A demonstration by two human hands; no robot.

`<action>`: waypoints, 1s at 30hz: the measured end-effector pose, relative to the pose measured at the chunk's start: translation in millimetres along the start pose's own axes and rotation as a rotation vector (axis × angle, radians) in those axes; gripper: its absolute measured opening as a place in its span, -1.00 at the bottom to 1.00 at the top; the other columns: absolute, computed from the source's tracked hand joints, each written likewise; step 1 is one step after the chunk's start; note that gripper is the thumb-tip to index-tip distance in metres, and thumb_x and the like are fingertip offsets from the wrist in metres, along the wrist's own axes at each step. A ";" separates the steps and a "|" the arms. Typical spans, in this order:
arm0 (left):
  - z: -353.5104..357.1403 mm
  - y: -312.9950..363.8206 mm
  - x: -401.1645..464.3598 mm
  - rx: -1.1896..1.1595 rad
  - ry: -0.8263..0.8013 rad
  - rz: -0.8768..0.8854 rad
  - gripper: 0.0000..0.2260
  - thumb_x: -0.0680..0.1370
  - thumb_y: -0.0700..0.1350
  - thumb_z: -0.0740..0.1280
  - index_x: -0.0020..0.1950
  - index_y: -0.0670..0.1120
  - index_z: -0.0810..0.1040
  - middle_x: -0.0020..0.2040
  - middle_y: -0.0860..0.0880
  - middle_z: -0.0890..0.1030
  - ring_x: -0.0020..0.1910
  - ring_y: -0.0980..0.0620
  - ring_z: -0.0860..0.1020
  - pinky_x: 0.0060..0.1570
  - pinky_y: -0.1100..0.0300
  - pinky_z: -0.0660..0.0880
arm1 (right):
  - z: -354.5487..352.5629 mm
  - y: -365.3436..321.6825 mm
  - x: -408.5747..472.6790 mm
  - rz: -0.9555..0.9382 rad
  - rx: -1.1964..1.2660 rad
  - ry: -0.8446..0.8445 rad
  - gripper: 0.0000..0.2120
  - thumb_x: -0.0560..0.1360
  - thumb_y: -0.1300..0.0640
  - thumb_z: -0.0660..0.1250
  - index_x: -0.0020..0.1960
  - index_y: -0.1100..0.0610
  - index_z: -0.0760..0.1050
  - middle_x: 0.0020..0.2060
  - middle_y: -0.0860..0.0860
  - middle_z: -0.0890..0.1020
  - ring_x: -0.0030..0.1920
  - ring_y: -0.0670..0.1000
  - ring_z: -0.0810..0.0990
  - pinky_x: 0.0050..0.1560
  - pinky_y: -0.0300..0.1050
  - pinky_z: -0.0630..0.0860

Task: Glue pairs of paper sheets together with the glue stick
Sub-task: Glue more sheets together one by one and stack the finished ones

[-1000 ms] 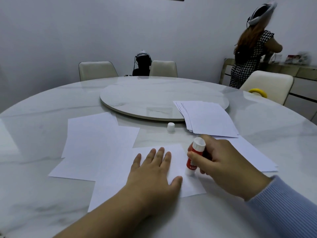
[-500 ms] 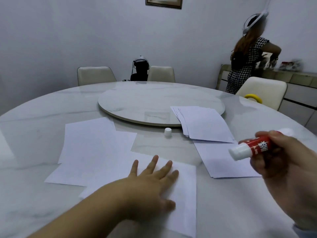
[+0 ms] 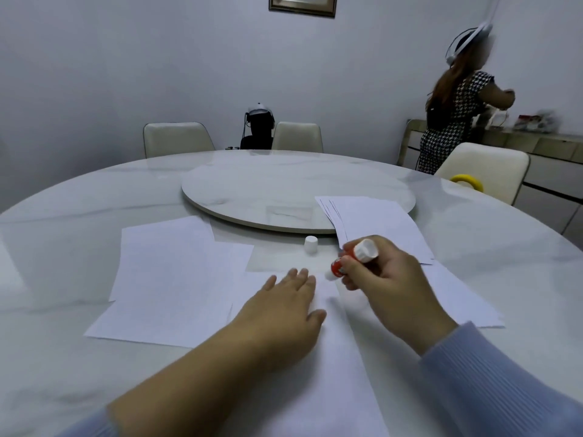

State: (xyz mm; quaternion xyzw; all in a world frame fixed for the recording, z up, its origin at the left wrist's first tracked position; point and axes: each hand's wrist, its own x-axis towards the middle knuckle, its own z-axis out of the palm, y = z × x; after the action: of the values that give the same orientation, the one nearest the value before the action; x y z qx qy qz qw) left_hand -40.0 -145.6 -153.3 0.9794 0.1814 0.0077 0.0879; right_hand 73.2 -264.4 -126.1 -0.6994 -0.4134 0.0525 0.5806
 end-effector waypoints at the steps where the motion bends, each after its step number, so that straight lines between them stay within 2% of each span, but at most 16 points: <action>1: 3.3 0.3 1.6 0.012 -0.024 -0.016 -0.47 0.64 0.08 -0.05 0.56 -0.01 -0.15 0.56 0.04 -0.17 0.52 0.14 -0.19 0.48 0.13 -0.24 | 4.8 6.6 4.8 0.008 -0.057 -0.036 -0.96 0.52 0.18 0.35 -0.07 0.06 0.53 -0.24 -0.01 0.69 -0.20 0.01 0.66 -0.02 0.13 0.60; 6: 7.7 0.8 2.4 0.040 -0.065 -0.027 -0.47 0.64 0.08 -0.09 0.55 -0.02 -0.19 0.56 0.04 -0.20 0.51 0.14 -0.22 0.48 0.09 -0.25 | 15.6 20.8 16.7 0.001 -0.241 -0.099 -0.96 0.53 0.10 0.33 -0.04 -0.01 0.48 -0.15 -0.05 0.66 -0.11 -0.03 0.63 0.04 0.04 0.56; 10: 8.1 1.1 2.6 0.038 -0.064 -0.026 -0.47 0.64 0.08 -0.09 0.55 -0.01 -0.20 0.56 0.04 -0.21 0.51 0.14 -0.22 0.48 0.10 -0.24 | 12.5 14.4 12.2 -0.041 -0.355 -0.131 -0.95 0.54 0.08 0.29 -0.05 0.05 0.46 -0.15 0.00 0.65 -0.09 0.02 0.62 0.00 0.06 0.55; 14: 8.4 0.6 3.2 0.021 -0.067 -0.025 -0.47 0.64 0.09 -0.09 0.55 0.00 -0.19 0.56 0.05 -0.21 0.52 0.14 -0.22 0.49 0.09 -0.23 | 0.0 -4.8 -8.4 -0.026 -0.373 -0.170 -0.85 0.52 0.05 0.27 -0.09 0.15 0.47 -0.23 0.03 0.64 -0.20 0.04 0.60 -0.09 0.11 0.56; 18: 8.7 0.8 3.1 0.013 -0.064 -0.030 -0.47 0.64 0.08 -0.08 0.55 -0.01 -0.18 0.56 0.05 -0.21 0.52 0.14 -0.21 0.48 0.12 -0.23 | -16.4 -25.5 -46.8 -0.030 -0.408 -0.244 -0.79 0.47 -0.05 0.25 -0.15 0.09 0.49 -0.28 0.03 0.63 -0.27 0.01 0.58 -0.19 0.05 0.56; 22: 8.2 1.3 2.7 0.010 -0.067 -0.034 -0.47 0.64 0.08 -0.08 0.55 -0.02 -0.18 0.56 0.05 -0.20 0.52 0.14 -0.21 0.48 0.12 -0.24 | -31.7 -41.7 -82.9 0.002 -0.379 -0.311 -0.74 0.39 -0.17 0.26 -0.16 0.03 0.48 -0.27 0.02 0.66 -0.27 0.00 0.60 -0.23 -0.05 0.53; 25: 8.5 0.9 2.1 0.000 -0.073 -0.031 -0.48 0.64 0.07 -0.09 0.55 -0.01 -0.18 0.56 0.06 -0.21 0.51 0.15 -0.21 0.48 0.13 -0.24 | -37.7 -42.1 -93.0 0.026 -0.326 -0.325 -0.93 0.42 -0.05 0.34 -0.17 -0.08 0.49 -0.29 -0.09 0.68 -0.29 -0.06 0.61 -0.30 -0.26 0.50; 27: 9.0 0.9 1.7 -0.003 -0.072 -0.031 -0.48 0.64 0.07 -0.09 0.55 -0.01 -0.19 0.56 0.07 -0.21 0.51 0.15 -0.22 0.48 0.13 -0.25 | -40.5 -40.2 -95.1 0.068 -0.239 -0.345 -0.97 0.41 0.02 0.34 -0.21 -0.08 0.52 -0.31 -0.14 0.69 -0.34 -0.10 0.61 -0.32 -0.32 0.49; 28: 8.9 0.9 1.3 0.001 -0.072 -0.027 -0.48 0.64 0.07 -0.09 0.55 -0.01 -0.19 0.55 0.06 -0.22 0.51 0.15 -0.22 0.48 0.13 -0.25 | -41.6 -41.1 -96.0 0.083 -0.186 -0.354 -0.97 0.41 0.03 0.35 -0.21 -0.08 0.54 -0.31 -0.11 0.70 -0.37 -0.10 0.61 -0.35 -0.33 0.49; 30: 6.8 0.8 0.6 0.012 -0.081 -0.020 -0.48 0.64 0.07 -0.10 0.55 -0.01 -0.20 0.55 0.06 -0.23 0.51 0.15 -0.23 0.48 0.13 -0.25 | -46.9 -46.7 -95.6 0.103 0.004 -0.319 -0.92 0.36 0.00 0.45 -0.19 -0.04 0.59 -0.31 0.07 0.70 -0.47 -0.05 0.59 -0.43 -0.21 0.50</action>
State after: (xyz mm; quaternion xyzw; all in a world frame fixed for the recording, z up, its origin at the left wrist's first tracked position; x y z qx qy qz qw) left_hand -38.8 -147.2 -159.9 0.9776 0.1878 -0.0338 0.0894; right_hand 12.7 -362.3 -110.0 -0.7014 -0.4638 0.1933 0.5056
